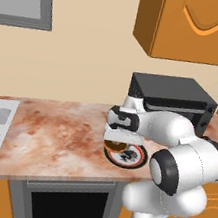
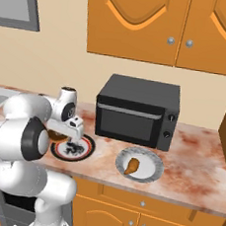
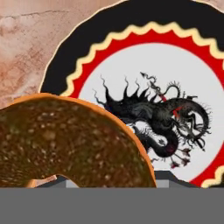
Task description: Place the pastries on the plates.
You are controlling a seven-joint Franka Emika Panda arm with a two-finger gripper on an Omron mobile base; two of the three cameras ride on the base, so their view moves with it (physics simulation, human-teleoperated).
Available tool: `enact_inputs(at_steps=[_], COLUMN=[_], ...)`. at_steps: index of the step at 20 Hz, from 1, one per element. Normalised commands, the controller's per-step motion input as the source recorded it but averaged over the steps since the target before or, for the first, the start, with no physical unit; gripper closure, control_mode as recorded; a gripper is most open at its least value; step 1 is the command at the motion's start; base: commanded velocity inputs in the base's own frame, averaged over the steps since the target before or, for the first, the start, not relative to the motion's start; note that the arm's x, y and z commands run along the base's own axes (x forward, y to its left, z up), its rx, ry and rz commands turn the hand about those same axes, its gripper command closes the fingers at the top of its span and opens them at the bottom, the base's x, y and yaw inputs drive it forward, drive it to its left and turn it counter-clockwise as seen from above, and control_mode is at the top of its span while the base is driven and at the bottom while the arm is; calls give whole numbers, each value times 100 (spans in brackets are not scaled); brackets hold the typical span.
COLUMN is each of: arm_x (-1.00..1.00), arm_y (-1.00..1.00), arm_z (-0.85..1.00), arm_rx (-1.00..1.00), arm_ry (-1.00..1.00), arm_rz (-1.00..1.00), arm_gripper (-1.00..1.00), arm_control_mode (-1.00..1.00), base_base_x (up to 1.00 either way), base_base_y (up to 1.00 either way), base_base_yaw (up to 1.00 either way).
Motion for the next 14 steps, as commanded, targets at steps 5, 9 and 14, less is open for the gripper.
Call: enact_inputs(at_steps=[5,9,14], arm_x=[29,4,0], arm_y=[-24,-2,-1], arm_z=[-14,0,-7], arm_rx=[0,0,0], arm_ry=[1,0,2], arm_rz=[0,0,0], arm_gripper=[100,100,100], arm_control_mode=[-100,-100,-100], base_base_x=[0,0,0], base_base_y=[0,0,0], base_base_yaw=[0,0,0])
